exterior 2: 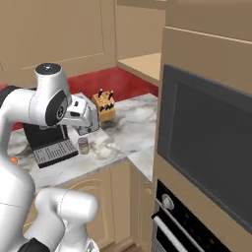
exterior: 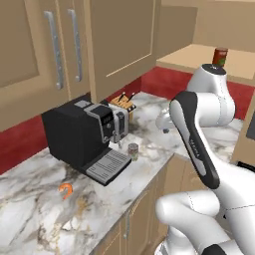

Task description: Restock the canned food cabinet by taking the new fresh canned food from the counter and placing it in the cabinet. Then, take the old canned food from the cabinet and place it on the counter.

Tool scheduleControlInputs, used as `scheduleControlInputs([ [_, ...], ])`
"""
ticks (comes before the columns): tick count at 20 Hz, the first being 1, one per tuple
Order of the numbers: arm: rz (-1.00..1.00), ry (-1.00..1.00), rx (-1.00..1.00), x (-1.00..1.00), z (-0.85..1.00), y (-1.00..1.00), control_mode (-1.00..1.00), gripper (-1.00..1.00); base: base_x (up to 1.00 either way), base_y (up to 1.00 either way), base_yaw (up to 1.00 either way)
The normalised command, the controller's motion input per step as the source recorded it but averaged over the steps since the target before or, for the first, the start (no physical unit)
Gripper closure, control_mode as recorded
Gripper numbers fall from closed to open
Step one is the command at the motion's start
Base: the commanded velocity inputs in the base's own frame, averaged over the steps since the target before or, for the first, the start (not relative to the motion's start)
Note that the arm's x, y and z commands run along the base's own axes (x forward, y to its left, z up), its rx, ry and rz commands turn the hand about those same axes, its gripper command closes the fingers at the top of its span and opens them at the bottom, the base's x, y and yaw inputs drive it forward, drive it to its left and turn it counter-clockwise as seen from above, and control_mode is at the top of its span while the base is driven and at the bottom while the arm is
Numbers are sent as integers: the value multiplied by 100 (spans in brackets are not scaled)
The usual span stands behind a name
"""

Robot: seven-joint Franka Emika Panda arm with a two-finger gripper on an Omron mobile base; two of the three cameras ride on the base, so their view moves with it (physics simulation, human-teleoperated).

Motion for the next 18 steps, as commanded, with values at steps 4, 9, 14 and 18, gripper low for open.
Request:
scheduleControlInputs([
  [4, 0, 0, 0, 0, 0, 0, 100, -100, 12, -28, 32],
  [9, 0, 0, 0, 0, 0, 0, 100, -100, 35, -21, 16],
  [14, 0, 0, 0, 0, 0, 0, 100, -100, 51, -18, 11],
  [18, 0, 0, 0, 0, 0, 0, 100, -100, 43, -27, 15],
])
